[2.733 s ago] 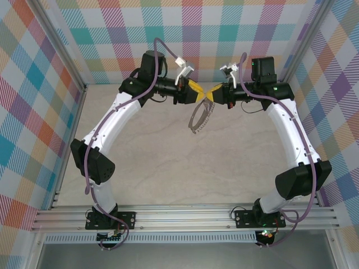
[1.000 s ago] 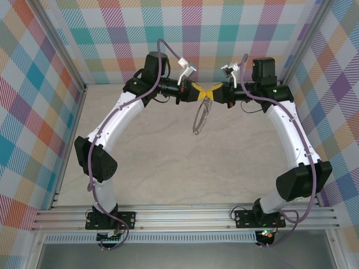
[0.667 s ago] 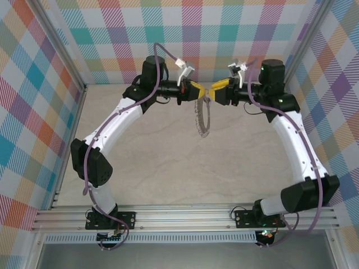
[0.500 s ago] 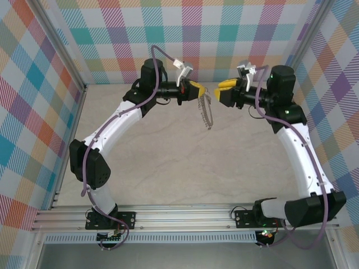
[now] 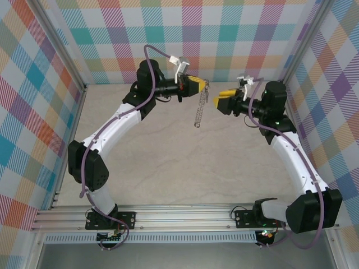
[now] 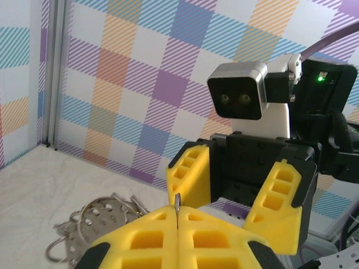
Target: Put the keys on the keyring
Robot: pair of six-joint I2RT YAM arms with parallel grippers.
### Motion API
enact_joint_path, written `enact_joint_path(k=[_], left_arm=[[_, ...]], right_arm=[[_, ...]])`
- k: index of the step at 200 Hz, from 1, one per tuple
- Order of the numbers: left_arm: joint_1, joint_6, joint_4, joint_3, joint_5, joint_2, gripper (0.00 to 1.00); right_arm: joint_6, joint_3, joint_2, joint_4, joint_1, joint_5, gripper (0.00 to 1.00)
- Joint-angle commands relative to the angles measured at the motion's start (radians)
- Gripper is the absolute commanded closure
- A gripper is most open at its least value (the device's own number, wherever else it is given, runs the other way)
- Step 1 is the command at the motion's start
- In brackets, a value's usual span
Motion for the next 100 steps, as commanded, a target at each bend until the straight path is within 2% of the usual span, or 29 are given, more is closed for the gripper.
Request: enact_joint_path(k=[1,57,100], left_arm=[[-0.007,-0.038,0.098,-0.012,0.030,-0.052,1.00],[-0.009,-0.055,0.119,-0.012,0.038,-0.058,1.00],[-0.012,-0.058,0.123,-0.012,0.041,-0.062,1.00]], right_arm=[[0.011,-0.005,0.007,0.062,0.001,-0.099,0.41],[0.002,0.013,0.028,0.051,0.033,-0.078,0.35],[0.002,0.040,0.055,0.056,0.058,-0.041,0.34]])
